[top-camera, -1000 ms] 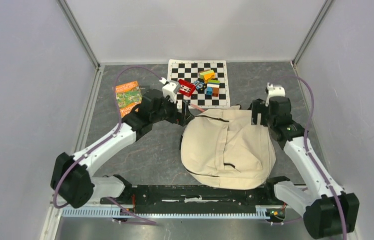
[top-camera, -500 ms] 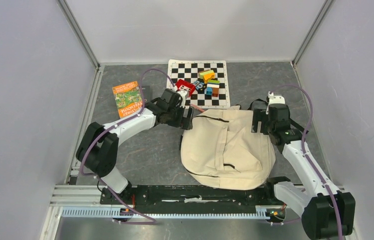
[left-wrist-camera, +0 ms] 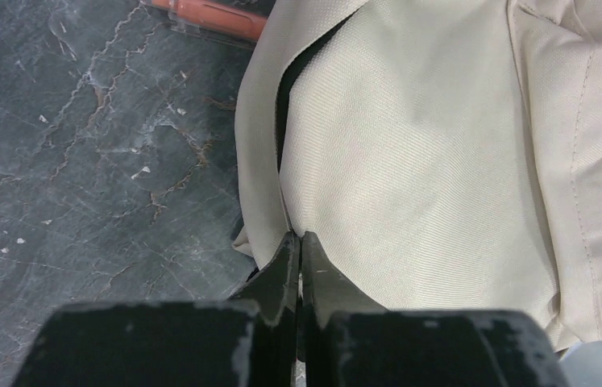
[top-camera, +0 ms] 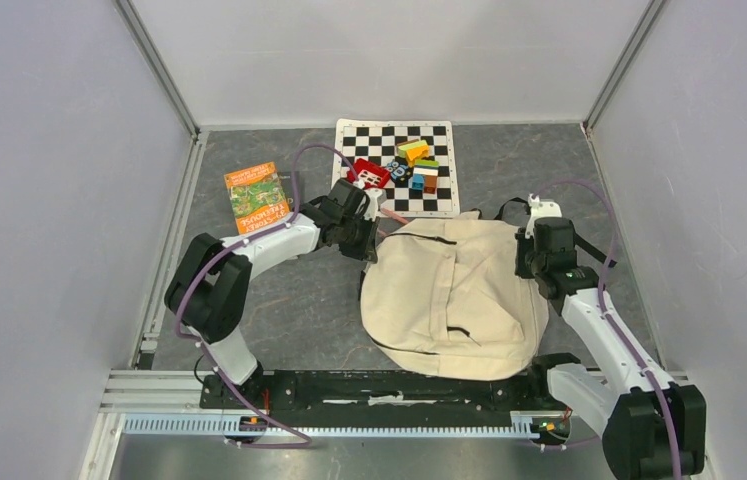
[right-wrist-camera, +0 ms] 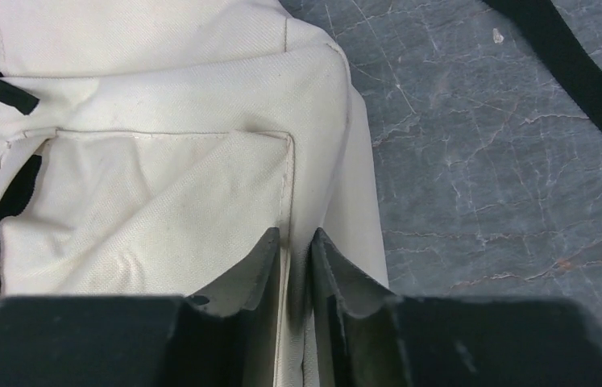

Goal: Pack the student bag
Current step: Adjust the student bag at the center of the board.

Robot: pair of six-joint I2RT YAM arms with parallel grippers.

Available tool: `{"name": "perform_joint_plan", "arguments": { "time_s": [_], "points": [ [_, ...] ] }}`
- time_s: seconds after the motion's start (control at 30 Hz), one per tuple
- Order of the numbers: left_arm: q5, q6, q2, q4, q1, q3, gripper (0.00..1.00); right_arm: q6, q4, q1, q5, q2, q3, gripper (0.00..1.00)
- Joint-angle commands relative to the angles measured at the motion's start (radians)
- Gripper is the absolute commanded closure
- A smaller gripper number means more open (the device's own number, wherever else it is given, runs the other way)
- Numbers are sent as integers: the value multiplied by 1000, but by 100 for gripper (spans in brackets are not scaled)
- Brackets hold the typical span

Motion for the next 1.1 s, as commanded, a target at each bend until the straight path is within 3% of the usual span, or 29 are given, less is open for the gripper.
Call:
{"name": "perform_joint_plan", "arguments": {
  "time_s": [0.0, 0.1, 0.4, 0.6, 0.7, 0.77, 0.83, 0.93, 1.07],
  "points": [
    [45, 5, -48, 27, -2, 13, 98, -18, 74, -3, -48, 12, 6, 86],
    [6, -25, -119, 12, -4, -22, 98, -43, 74, -3, -54, 49, 73, 100],
    [-41, -256, -408, 58, -22, -212, 98, -26, 200, 19, -174, 218, 280, 100],
    [-75, -389, -561, 49, -84, -392, 95, -22, 241, 80, -123, 353, 333, 100],
    [-125, -444, -596, 42, -124, -443, 77, -11, 202, 104, -19, 398, 359, 86],
    [-156, -461, -624, 26, -144, -452, 54, 10, 183, 105, 11, 404, 362, 71],
    [-187, -450, -666, -14, -146, -431, 29, 30, 176, 104, 12, 386, 358, 49],
    [-248, -384, -717, -95, -145, -360, 3, 56, 153, 104, 13, 356, 372, 32],
    [-267, -263, -705, -171, -110, -254, 0, 119, 107, 105, -4, 313, 413, 29]
  ]
}}
